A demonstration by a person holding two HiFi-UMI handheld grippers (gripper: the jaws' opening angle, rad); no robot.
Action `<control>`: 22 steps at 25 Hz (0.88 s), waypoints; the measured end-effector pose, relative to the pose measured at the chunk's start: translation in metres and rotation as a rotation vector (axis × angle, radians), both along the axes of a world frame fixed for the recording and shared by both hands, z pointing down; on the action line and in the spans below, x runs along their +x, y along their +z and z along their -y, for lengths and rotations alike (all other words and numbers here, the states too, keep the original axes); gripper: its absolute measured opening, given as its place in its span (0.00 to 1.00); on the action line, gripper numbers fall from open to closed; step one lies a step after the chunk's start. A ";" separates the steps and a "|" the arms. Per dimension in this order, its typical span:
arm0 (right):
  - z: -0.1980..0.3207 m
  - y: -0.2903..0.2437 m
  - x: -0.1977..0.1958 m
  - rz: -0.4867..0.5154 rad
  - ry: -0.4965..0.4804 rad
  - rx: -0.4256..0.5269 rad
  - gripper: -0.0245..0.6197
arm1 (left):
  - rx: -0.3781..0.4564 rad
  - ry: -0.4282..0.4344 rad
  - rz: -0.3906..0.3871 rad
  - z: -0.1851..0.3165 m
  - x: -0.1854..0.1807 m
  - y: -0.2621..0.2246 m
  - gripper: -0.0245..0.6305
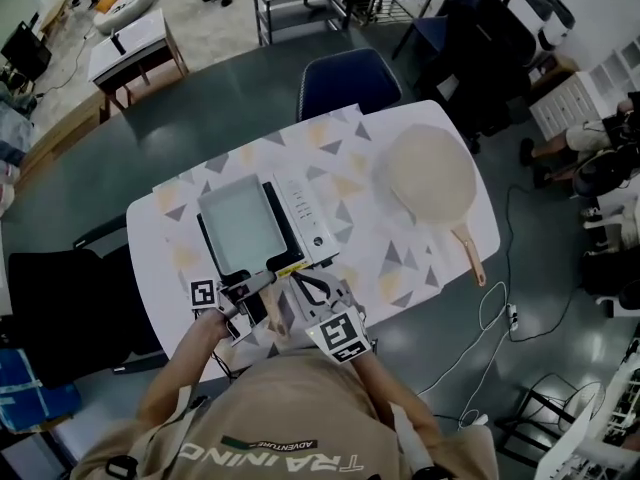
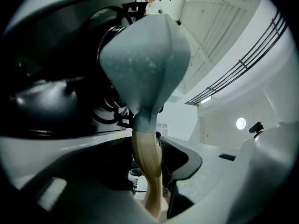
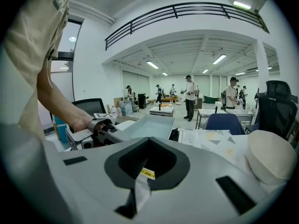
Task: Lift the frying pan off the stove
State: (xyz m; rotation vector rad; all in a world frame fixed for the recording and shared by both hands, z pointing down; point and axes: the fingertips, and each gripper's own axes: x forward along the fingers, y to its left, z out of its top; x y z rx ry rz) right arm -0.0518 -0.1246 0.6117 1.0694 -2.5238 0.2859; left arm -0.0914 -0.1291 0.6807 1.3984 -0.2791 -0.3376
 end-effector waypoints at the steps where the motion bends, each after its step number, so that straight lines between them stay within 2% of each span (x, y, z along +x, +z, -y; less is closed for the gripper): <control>1: 0.002 0.000 0.000 0.002 -0.005 0.001 0.04 | -0.005 0.009 -0.012 -0.001 0.005 -0.001 0.27; 5: 0.008 -0.004 0.002 0.012 -0.024 0.007 0.04 | -0.009 0.023 -0.058 -0.002 0.027 -0.008 0.27; 14: 0.008 0.001 0.021 0.009 -0.056 -0.012 0.04 | -0.020 0.013 -0.068 0.006 0.042 -0.008 0.27; 15: 0.008 0.002 0.023 0.010 -0.059 -0.015 0.04 | -0.024 0.011 -0.068 0.006 0.042 -0.009 0.26; 17: 0.009 0.002 0.025 0.012 -0.066 -0.017 0.04 | -0.026 0.005 -0.053 0.006 0.040 -0.007 0.15; 22: 0.013 0.000 0.026 0.024 -0.080 -0.016 0.04 | -0.012 -0.003 -0.044 0.007 0.039 -0.006 0.12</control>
